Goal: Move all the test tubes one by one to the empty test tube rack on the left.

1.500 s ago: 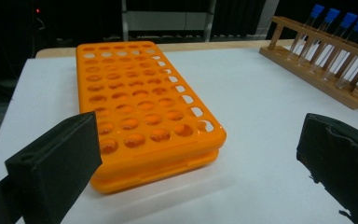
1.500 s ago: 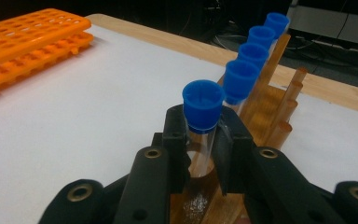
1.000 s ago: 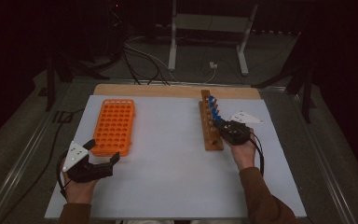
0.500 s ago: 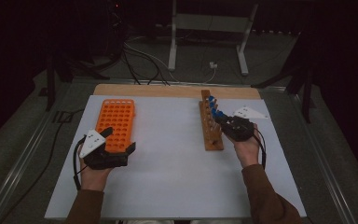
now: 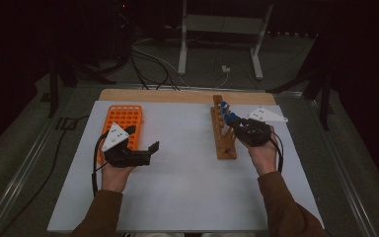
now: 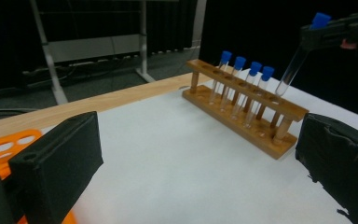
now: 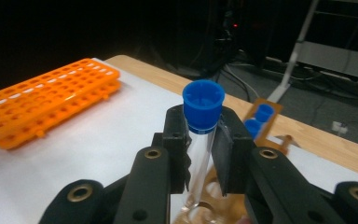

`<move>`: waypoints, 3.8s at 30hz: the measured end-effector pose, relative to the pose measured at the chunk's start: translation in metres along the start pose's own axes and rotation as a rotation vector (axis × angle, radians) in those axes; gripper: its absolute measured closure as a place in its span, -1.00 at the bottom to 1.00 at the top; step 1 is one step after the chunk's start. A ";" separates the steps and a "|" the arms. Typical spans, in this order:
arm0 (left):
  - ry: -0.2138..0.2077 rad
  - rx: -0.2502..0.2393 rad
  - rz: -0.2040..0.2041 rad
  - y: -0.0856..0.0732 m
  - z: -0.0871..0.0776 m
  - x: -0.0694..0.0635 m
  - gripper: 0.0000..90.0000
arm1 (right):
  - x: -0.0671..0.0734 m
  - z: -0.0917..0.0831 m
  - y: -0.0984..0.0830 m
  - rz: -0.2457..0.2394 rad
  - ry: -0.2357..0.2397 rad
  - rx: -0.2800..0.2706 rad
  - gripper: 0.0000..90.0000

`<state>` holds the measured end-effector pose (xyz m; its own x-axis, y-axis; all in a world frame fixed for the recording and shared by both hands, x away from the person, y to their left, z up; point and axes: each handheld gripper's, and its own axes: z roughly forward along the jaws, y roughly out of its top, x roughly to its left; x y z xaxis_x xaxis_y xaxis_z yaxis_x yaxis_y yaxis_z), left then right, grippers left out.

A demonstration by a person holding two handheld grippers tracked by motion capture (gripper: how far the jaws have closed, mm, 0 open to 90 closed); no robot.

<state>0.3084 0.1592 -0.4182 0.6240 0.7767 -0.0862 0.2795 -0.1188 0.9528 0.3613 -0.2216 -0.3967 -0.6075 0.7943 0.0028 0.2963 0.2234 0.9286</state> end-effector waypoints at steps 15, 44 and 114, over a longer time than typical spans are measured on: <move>-0.076 0.035 0.015 0.003 0.036 -0.017 -0.86 | 0.033 0.028 0.003 0.006 0.121 0.033 0.71; -0.120 0.101 0.098 -0.001 0.070 -0.040 0.27 | 0.088 0.062 0.012 0.005 0.260 0.044 0.71; -0.004 0.079 -0.024 -0.024 0.001 0.037 0.74 | 0.007 -0.012 -0.042 0.066 0.019 0.069 -1.00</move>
<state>0.3256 0.1902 -0.4450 0.6192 0.7775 -0.1104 0.3510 -0.1482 0.9246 0.3355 -0.2319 -0.4312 -0.5987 0.7979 0.0703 0.3857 0.2102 0.8984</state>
